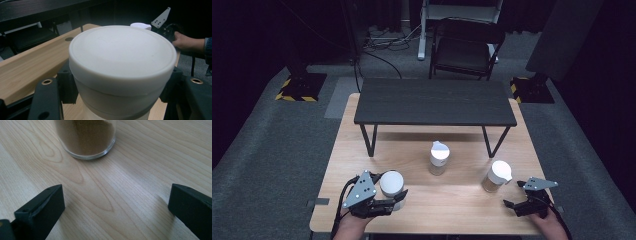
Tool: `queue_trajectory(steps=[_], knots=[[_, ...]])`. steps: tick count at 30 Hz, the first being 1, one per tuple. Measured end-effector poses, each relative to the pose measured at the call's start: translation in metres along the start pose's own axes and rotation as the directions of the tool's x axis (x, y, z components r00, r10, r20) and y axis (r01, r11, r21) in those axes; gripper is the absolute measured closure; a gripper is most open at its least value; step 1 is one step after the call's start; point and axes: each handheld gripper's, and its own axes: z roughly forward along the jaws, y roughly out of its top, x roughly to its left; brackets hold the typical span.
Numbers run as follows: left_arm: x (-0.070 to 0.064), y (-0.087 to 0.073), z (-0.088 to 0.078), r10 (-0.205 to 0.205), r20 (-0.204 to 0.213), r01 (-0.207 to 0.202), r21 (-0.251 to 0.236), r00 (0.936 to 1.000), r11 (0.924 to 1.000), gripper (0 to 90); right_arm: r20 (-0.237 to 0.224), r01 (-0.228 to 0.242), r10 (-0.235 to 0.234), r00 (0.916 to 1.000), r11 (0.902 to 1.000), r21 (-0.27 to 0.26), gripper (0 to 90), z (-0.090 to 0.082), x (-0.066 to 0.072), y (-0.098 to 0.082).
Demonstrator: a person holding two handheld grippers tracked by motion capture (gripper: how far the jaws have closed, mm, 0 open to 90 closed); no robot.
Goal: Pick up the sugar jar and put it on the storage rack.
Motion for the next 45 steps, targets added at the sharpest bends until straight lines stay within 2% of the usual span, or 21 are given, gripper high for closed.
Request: queue_trajectory(steps=[2,6,13,17,29,45], knots=[[0.0,0.008,0.001,0.014,-0.003,-0.014,0.002,0.9999,0.9999,33.9,0.001,0.0,0.0,1.0,1.0,0.0,0.5,0.0,0.0,0.0],[0.002,0.015,0.001,0.014,0.004,-0.014,-0.006,0.9999,0.9999,33.9,0.0,0.0,0.0,1.0,1.0,0.0,0.5,0.0,0.0,0.0],[0.007,0.038,0.004,0.034,0.004,-0.033,-0.012,0.9994,0.9994,34.0,0.001,0.0,0.0,1.0,1.0,0.0,0.5,0.0,0.0,0.0],[0.01,0.045,0.005,0.032,0.008,-0.032,-0.022,0.9995,0.9992,34.0,0.0,0.0,0.0,1.0,1.0,0.0,0.5,0.0,0.0,0.0],[0.016,0.081,0.006,0.049,0.019,-0.049,-0.027,0.9986,0.9984,33.9,0.0,-0.001,0.001,1.0,1.0,0.0,0.5,0.0,0.0,0.0],[0.028,0.108,0.011,0.043,0.002,-0.043,-0.047,0.9991,0.998,33.9,0.005,-0.005,0.005,1.0,1.0,0.0,0.5,0.001,0.0,0.001]])
